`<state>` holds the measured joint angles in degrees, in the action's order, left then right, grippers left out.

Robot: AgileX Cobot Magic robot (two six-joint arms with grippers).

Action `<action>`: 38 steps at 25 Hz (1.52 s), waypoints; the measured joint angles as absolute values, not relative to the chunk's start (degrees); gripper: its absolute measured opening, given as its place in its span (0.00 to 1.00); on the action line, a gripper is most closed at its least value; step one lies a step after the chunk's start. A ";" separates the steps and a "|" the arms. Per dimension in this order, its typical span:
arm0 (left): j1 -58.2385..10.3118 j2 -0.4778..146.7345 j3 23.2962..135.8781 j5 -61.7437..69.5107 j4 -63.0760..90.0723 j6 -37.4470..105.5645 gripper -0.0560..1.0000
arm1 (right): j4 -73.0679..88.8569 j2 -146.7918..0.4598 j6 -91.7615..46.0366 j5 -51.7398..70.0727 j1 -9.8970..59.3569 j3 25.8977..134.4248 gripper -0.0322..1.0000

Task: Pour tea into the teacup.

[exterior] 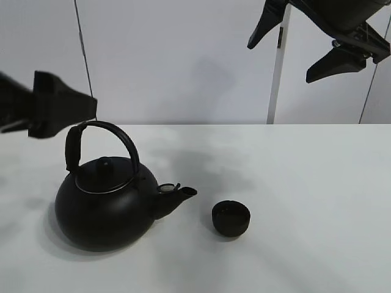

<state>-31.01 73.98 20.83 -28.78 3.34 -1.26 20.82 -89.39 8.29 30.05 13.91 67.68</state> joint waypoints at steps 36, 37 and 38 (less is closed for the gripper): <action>-27.85 97.94 85.04 59.96 23.31 -2.22 0.68 | 23.01 -89.39 9.16 32.70 13.91 67.68 0.66; -27.85 97.94 84.62 59.96 23.38 -2.29 0.68 | 23.01 -89.39 9.16 32.95 13.91 67.68 0.66; -27.95 98.00 83.91 59.96 23.38 -2.29 0.68 | 23.01 -89.39 9.21 33.07 13.91 67.68 0.66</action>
